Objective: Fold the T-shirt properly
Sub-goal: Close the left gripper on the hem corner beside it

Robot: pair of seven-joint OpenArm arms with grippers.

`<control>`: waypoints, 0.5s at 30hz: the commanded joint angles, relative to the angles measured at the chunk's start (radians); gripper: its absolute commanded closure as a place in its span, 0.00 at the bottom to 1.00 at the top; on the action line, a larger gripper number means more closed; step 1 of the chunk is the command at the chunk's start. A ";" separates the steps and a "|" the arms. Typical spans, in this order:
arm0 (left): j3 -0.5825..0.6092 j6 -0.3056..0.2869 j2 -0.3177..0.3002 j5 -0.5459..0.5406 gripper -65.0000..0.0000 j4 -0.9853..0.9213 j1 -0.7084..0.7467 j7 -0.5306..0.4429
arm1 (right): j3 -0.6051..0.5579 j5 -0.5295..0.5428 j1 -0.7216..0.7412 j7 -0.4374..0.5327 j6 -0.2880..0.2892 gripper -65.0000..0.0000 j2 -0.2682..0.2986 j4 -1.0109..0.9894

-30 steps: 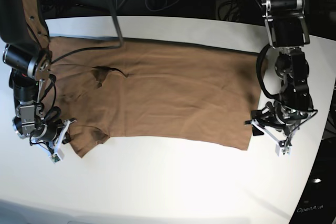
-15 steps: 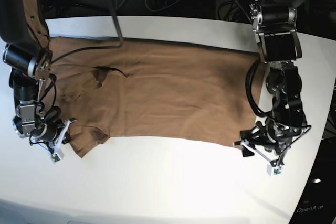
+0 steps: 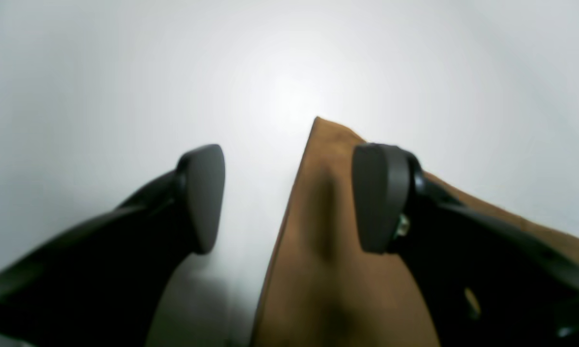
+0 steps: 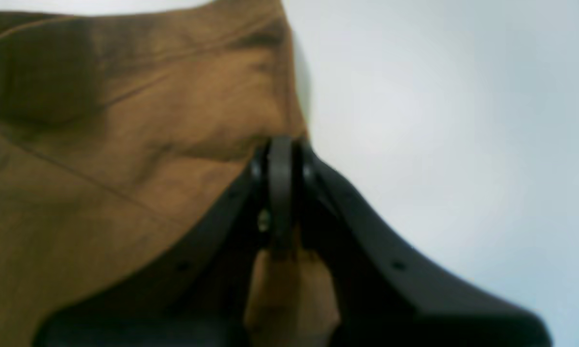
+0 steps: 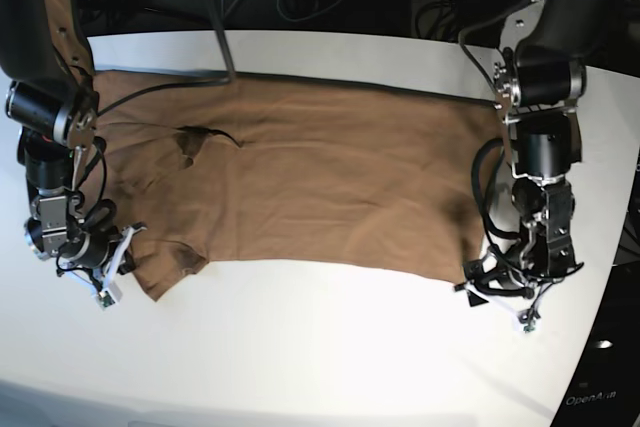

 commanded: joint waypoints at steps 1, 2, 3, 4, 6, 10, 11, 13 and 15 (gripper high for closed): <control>0.001 -0.006 -0.006 -0.005 0.38 -0.017 -0.038 -0.022 | -0.005 -0.036 0.007 -0.059 0.017 0.98 0.002 -0.004; 0.001 -0.006 -0.007 -0.005 0.38 -0.048 -0.046 -0.046 | -0.005 -0.036 0.007 -0.059 0.017 0.99 0.002 -0.004; 0.001 -0.006 -0.010 -0.005 0.38 -0.076 -0.052 -0.074 | -0.005 -0.036 0.007 -0.059 0.017 0.99 0.002 -0.004; 0.001 -0.006 -0.012 -0.005 0.38 -0.096 -0.052 -0.098 | -0.005 -0.036 0.007 -0.059 0.017 0.99 0.002 -0.004; 0.001 -0.006 -0.010 -0.005 0.38 -0.123 -0.054 -0.135 | -0.005 -0.036 0.007 -0.057 0.017 0.99 0.002 -0.004; 0.001 -0.008 -0.010 -0.005 0.38 -0.179 -0.058 -0.192 | -0.005 -0.036 0.007 -0.057 0.017 0.99 0.002 -0.004; 0.001 -0.008 -0.010 -0.005 0.38 -0.186 -0.058 -0.201 | -0.005 -0.036 0.007 -0.057 0.017 0.99 0.002 -0.004; 0.001 -0.008 -0.009 -0.005 0.38 -0.198 -0.058 -0.216 | -0.005 -0.036 0.007 -0.057 0.017 0.99 0.002 -0.004; 0.001 -0.008 -0.007 -0.005 0.38 -0.217 -0.058 -0.235 | -0.005 -0.036 0.007 -0.056 0.017 0.99 0.002 -0.004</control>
